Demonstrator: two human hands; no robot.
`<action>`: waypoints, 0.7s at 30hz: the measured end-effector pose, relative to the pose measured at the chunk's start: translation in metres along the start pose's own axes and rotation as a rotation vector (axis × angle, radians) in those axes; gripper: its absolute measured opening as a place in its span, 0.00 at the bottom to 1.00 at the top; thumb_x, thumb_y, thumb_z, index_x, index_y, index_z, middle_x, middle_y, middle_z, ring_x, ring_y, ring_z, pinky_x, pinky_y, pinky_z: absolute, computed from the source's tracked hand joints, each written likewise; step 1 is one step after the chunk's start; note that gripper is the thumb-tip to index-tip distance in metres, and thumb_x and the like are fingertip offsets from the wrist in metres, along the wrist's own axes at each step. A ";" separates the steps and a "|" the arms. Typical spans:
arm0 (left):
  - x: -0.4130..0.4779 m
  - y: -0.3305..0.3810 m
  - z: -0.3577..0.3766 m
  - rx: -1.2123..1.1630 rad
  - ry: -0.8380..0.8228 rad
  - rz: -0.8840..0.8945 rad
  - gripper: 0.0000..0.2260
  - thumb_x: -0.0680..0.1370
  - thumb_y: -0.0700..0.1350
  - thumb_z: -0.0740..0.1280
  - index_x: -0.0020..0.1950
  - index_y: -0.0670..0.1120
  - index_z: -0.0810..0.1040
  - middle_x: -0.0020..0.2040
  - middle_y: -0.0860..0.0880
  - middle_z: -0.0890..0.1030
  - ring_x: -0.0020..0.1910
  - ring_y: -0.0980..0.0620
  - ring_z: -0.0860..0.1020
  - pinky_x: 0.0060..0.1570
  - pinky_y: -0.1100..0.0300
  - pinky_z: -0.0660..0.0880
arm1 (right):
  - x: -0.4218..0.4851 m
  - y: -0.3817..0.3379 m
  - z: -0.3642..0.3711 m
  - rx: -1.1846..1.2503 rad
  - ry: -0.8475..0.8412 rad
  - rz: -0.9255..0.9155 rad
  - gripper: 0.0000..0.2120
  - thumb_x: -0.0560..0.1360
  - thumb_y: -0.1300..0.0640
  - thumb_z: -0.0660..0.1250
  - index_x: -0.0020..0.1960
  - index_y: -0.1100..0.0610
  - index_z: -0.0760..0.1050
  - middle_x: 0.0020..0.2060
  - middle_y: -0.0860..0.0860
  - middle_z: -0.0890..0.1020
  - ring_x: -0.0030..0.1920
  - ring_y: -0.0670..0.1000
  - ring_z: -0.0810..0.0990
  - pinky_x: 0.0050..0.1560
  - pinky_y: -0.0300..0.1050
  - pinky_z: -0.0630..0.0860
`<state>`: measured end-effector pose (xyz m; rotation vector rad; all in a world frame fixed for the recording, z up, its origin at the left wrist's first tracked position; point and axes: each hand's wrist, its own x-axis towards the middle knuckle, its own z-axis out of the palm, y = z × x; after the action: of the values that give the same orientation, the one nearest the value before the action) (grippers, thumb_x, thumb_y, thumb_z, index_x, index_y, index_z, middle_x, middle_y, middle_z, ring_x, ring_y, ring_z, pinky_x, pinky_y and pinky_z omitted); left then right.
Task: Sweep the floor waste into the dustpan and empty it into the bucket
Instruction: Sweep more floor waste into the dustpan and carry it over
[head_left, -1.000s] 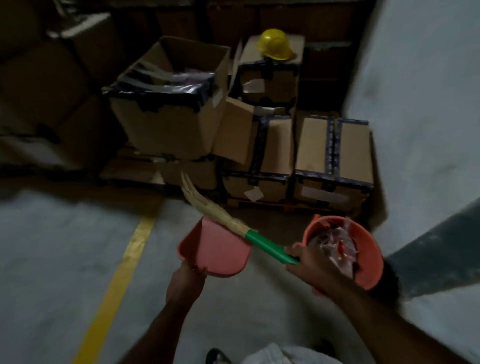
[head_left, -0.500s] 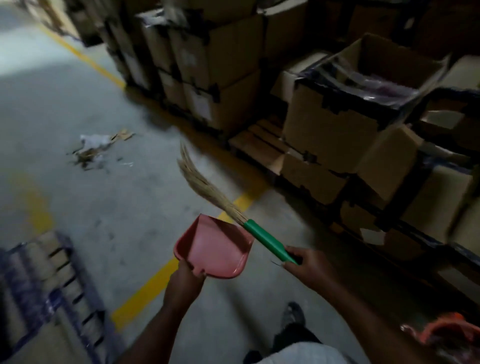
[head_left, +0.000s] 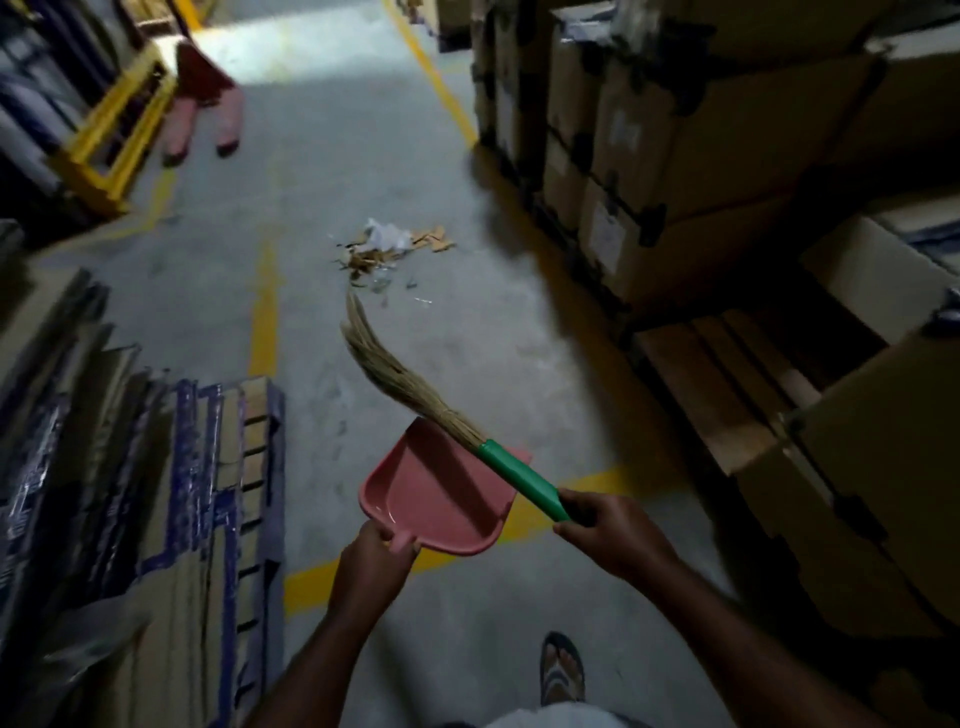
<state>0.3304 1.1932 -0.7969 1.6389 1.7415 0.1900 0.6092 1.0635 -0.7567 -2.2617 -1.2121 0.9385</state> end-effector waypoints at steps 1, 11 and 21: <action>0.007 0.007 -0.001 -0.017 0.008 -0.017 0.15 0.71 0.56 0.74 0.45 0.48 0.73 0.44 0.45 0.82 0.49 0.41 0.80 0.43 0.54 0.74 | 0.019 -0.006 -0.011 -0.019 -0.017 -0.013 0.24 0.69 0.44 0.73 0.64 0.45 0.78 0.58 0.43 0.82 0.58 0.42 0.81 0.54 0.40 0.77; 0.127 0.042 -0.028 -0.101 0.046 -0.108 0.13 0.73 0.57 0.71 0.46 0.50 0.73 0.44 0.48 0.80 0.42 0.47 0.78 0.39 0.55 0.74 | 0.207 -0.086 -0.036 -0.135 -0.118 -0.171 0.23 0.70 0.45 0.74 0.64 0.43 0.78 0.53 0.44 0.85 0.49 0.41 0.82 0.45 0.40 0.76; 0.357 0.076 -0.102 -0.107 0.016 -0.115 0.15 0.73 0.62 0.70 0.46 0.53 0.71 0.45 0.51 0.79 0.41 0.49 0.78 0.38 0.57 0.75 | 0.409 -0.221 -0.023 -0.078 -0.157 -0.152 0.22 0.72 0.46 0.73 0.66 0.44 0.77 0.42 0.40 0.79 0.27 0.36 0.69 0.30 0.32 0.66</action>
<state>0.3587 1.5697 -0.8220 1.4608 1.8007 0.2383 0.6626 1.5261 -0.7539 -2.1515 -1.4893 1.0424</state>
